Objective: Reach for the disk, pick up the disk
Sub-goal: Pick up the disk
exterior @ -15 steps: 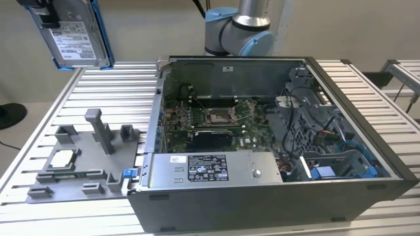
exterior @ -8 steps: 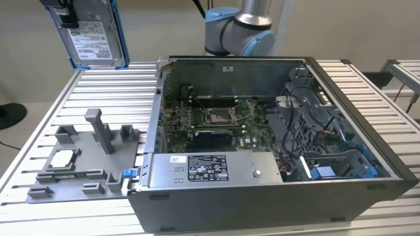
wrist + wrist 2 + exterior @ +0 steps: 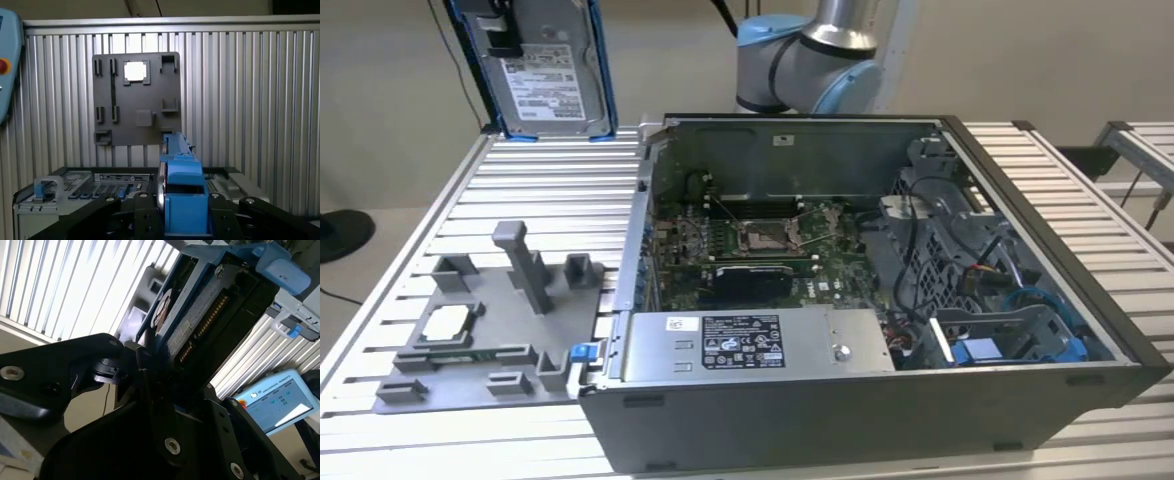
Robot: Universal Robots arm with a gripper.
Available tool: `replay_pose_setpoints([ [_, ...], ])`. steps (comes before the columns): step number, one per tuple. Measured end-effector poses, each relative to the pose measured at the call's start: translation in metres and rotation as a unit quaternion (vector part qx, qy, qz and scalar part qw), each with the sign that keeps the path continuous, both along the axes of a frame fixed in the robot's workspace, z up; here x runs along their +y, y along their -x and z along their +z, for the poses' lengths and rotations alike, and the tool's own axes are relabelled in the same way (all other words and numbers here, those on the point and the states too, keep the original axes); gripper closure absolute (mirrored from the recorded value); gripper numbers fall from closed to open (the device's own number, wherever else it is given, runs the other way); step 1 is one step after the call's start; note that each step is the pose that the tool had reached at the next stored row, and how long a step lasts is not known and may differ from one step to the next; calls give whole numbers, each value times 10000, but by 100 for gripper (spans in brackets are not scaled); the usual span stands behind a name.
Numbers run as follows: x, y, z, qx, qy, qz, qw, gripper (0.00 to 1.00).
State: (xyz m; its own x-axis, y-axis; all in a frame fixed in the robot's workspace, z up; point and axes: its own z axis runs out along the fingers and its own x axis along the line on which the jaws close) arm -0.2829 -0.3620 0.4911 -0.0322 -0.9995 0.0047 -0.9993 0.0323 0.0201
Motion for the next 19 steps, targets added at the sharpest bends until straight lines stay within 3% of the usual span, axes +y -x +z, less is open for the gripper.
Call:
replay_pose_setpoints([
  [19, -20, -865, 0, 85, 0, 0, 10000, 100],
])
